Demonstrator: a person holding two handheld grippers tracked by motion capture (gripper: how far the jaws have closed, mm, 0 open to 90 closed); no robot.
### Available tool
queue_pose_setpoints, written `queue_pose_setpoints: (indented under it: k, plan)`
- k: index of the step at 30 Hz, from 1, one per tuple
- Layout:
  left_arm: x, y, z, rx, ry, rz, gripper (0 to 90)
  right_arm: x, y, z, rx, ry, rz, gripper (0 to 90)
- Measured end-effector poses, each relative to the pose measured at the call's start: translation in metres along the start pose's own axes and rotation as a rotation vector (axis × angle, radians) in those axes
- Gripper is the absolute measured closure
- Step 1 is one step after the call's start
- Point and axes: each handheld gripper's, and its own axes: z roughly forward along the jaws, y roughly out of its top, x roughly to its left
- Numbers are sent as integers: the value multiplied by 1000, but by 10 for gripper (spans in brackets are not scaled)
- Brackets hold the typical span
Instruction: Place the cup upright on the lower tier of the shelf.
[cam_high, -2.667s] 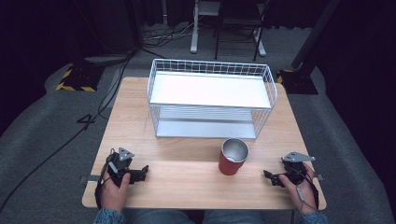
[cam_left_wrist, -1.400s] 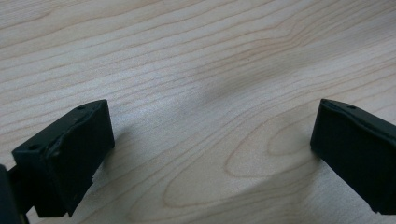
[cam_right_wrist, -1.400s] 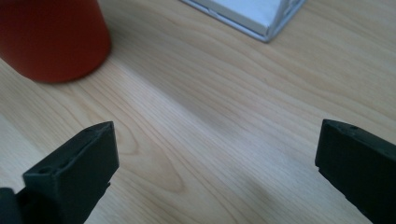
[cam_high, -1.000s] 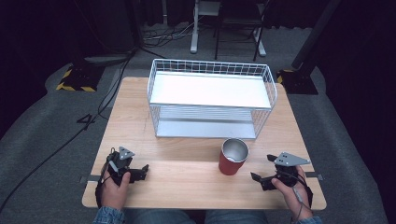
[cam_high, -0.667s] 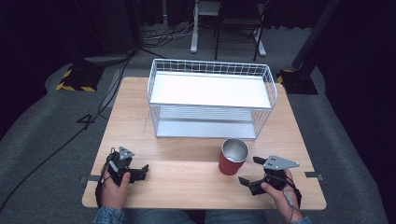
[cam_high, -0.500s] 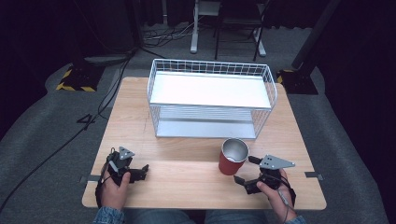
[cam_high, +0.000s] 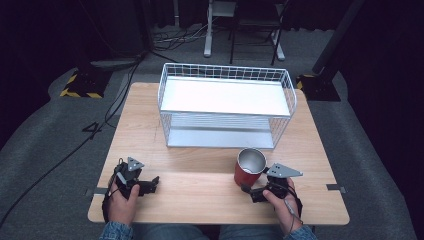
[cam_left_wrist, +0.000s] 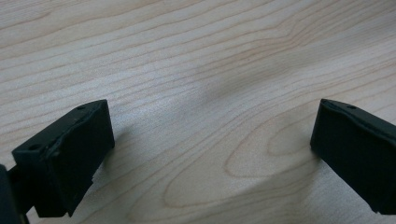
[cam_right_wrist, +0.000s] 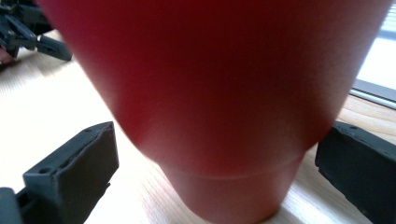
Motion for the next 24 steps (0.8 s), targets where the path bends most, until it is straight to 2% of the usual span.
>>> queue_pose_setpoints:
  k: [3, 10, 16, 18, 21, 24]
  plan:
    - [0, 0, 0, -1, 0, 0, 0, -1, 1, 3, -14, -4, 13, 0]
    - [0, 0, 0, 0, 0, 0, 0, 1, 3, 10, -11, -13, 42, 5]
    - [0, 0, 0, 0, 0, 0, 0, 4, 5, 14, 6, -41, 30, 33]
    - [0, 0, 0, 0, 0, 0, 0, 5, 6, 15, 8, -58, 19, 83]
    - [0, 0, 0, 0, 0, 0, 0, 5, 6, 16, 9, -68, 20, 110]
    - [0, 0, 0, 0, 0, 0, 0, 6, 6, 16, 18, -85, -5, 137]
